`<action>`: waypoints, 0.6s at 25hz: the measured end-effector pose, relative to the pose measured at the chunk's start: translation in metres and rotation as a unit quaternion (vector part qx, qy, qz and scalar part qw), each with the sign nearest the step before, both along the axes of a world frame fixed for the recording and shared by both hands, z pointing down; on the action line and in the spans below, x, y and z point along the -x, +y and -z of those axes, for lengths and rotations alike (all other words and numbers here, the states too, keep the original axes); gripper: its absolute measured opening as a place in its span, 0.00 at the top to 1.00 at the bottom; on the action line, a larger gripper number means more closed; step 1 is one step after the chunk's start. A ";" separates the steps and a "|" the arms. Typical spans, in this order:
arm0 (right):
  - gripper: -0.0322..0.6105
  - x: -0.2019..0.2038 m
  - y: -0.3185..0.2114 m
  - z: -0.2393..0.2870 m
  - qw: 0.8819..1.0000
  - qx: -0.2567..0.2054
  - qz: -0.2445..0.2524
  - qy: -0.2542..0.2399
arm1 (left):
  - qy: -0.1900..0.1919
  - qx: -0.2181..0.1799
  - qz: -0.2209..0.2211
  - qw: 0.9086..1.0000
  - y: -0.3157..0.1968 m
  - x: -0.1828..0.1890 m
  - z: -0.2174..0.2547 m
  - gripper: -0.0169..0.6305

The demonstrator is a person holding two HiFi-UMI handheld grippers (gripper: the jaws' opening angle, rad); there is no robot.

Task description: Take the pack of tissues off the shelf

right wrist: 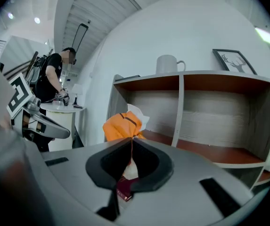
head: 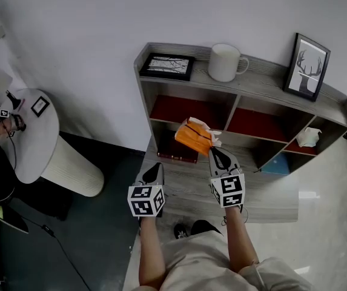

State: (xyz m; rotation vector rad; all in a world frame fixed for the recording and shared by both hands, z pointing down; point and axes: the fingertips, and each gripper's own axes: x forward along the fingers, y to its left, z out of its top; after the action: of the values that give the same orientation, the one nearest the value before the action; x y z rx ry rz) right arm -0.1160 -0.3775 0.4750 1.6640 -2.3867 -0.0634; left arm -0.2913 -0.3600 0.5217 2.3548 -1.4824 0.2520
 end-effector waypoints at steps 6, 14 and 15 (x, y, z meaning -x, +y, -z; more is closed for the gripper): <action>0.92 0.003 0.011 -0.004 0.999 0.010 0.037 0.001 | 0.008 0.004 0.019 1.000 0.004 -0.013 0.002 0.96; 0.92 -0.047 0.037 -0.022 0.998 0.032 0.043 -0.010 | 0.004 0.032 0.042 0.999 0.038 -0.050 -0.017 0.96; 0.92 -0.051 0.041 -0.025 0.998 0.035 0.045 -0.012 | 0.001 0.033 0.044 0.999 0.044 -0.054 -0.017 0.96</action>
State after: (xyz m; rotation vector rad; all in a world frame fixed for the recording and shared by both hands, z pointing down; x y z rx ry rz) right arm -0.0653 -0.3364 0.5005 1.5353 -2.4510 0.0255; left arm -0.2377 -0.3158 0.5385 2.2324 -1.5480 0.2719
